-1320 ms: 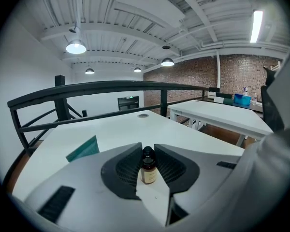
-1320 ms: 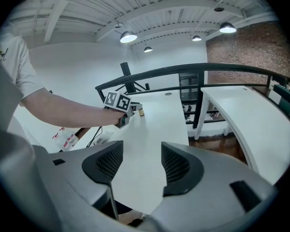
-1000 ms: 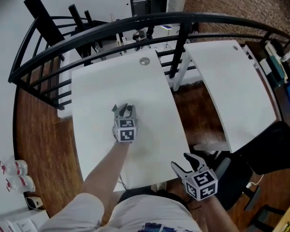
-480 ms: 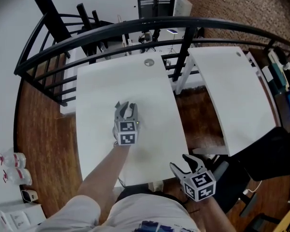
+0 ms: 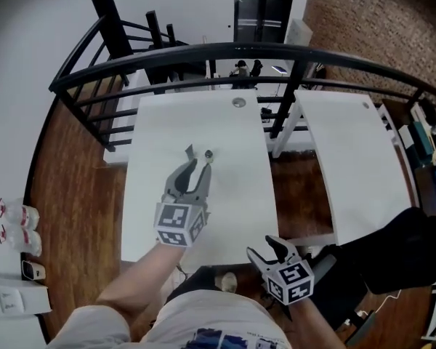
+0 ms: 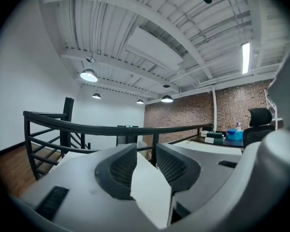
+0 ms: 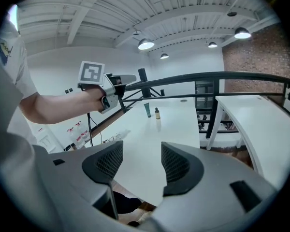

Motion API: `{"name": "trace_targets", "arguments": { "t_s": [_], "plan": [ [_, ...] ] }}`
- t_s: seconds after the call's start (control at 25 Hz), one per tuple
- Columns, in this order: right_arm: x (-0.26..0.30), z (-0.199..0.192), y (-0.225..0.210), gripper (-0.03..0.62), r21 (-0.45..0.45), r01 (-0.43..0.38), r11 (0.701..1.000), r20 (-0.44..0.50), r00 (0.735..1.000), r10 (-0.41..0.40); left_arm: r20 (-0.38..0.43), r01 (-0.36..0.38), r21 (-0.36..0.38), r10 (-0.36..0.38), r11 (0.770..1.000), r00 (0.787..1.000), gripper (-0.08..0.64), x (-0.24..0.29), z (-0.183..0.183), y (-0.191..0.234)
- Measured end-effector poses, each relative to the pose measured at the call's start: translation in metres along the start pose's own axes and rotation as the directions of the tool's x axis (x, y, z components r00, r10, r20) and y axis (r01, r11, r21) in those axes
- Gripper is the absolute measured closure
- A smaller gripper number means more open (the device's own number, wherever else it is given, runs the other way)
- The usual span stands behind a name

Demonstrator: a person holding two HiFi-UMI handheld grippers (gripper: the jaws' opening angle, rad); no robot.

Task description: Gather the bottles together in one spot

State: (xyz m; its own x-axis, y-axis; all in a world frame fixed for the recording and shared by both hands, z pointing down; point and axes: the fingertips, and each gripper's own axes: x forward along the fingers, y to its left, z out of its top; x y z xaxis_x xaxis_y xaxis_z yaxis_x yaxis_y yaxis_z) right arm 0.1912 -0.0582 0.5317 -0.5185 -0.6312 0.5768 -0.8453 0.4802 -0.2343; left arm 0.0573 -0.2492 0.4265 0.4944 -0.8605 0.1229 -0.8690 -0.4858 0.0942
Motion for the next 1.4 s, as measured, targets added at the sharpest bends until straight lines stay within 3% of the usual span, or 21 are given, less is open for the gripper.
{"name": "trace_targets", "arguments": {
  "t_s": [0.28, 0.44, 0.64, 0.96, 1.4],
  "plan": [
    [-0.021, 0.001, 0.030, 0.321, -0.061, -0.083, 0.995, 0.066, 0.994, 0.087, -0.051, -0.036, -0.010, 0.035, 0.999, 0.998, 0.453, -0.119, 0.011, -0.018],
    [-0.021, 0.000, 0.046, 0.321, -0.083, -0.109, 0.991, 0.081, 0.990, 0.115, -0.149, -0.075, 0.007, 0.075, 0.997, 0.986, 0.451, -0.176, -0.016, -0.022],
    [-0.017, 0.007, 0.065, 0.321, -0.093, -0.084, 0.992, 0.097, 0.991, 0.093, -0.259, -0.130, -0.027, 0.119, 0.991, 0.959, 0.451, -0.226, -0.056, -0.007],
    [0.002, 0.026, 0.093, 0.321, -0.068, -0.017, 0.998, 0.086, 0.996, 0.023, -0.342, -0.115, -0.096, 0.076, 0.989, 0.937, 0.451, -0.249, -0.078, 0.033],
    [0.018, 0.021, 0.140, 0.321, -0.043, 0.024, 0.999, 0.065, 0.998, -0.021, -0.392, -0.055, -0.175, -0.019, 0.983, 0.920, 0.451, -0.304, -0.094, 0.041]
  ]
}}
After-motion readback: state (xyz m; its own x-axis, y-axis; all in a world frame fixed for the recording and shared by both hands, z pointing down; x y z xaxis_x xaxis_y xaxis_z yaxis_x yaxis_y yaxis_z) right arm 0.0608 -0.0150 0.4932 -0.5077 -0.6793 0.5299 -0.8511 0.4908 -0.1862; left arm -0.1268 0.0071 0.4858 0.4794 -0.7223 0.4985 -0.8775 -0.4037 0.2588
